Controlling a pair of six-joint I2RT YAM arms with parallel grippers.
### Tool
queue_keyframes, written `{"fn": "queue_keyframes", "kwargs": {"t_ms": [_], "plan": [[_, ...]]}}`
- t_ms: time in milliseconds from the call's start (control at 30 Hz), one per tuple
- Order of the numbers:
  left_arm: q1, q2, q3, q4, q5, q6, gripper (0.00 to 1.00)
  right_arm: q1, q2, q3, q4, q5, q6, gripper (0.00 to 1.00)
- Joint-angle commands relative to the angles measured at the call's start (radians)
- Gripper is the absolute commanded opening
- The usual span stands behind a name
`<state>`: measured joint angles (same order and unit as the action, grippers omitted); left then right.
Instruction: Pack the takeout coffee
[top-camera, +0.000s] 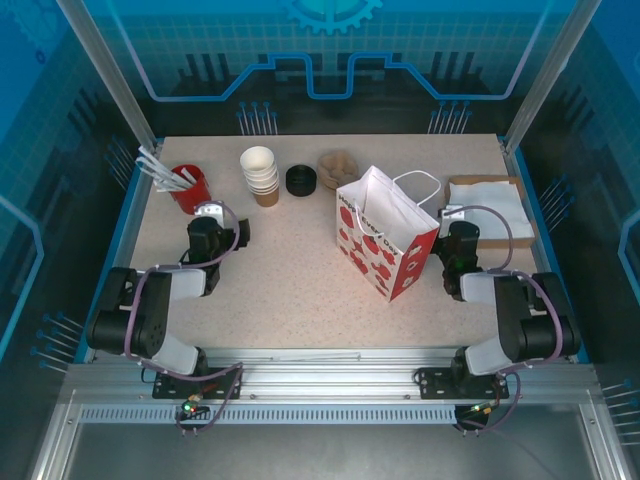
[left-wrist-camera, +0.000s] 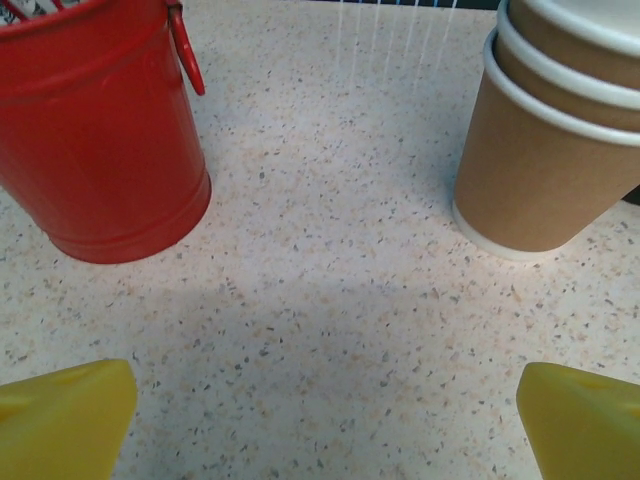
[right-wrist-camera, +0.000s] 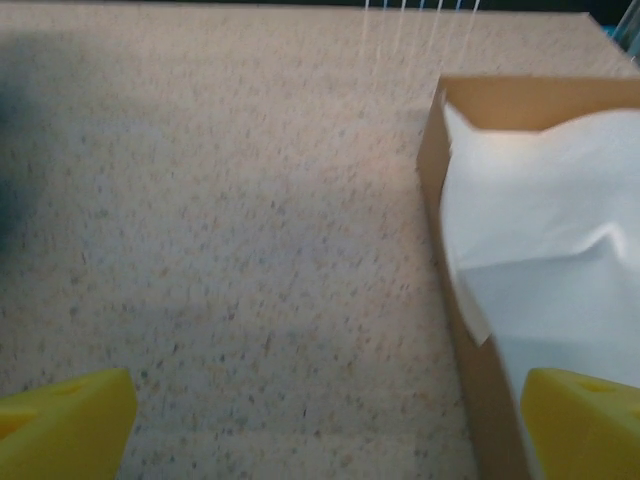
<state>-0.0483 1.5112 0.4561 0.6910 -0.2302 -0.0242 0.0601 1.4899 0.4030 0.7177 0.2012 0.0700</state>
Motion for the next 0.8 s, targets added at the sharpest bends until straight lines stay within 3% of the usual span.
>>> {"fn": "queue_keyframes", "kwargs": {"t_ms": [0, 767], "plan": [[0.011, -0.004, -0.003, 0.058, 0.022, 0.015, 0.99, 0.018, 0.009, -0.001, 0.082, 0.031, -0.027, 1.00], [0.011, -0.005, -0.004, 0.058, 0.022, 0.016, 0.99, 0.034, 0.013, 0.003, 0.085, 0.049, -0.039, 1.00]]}}
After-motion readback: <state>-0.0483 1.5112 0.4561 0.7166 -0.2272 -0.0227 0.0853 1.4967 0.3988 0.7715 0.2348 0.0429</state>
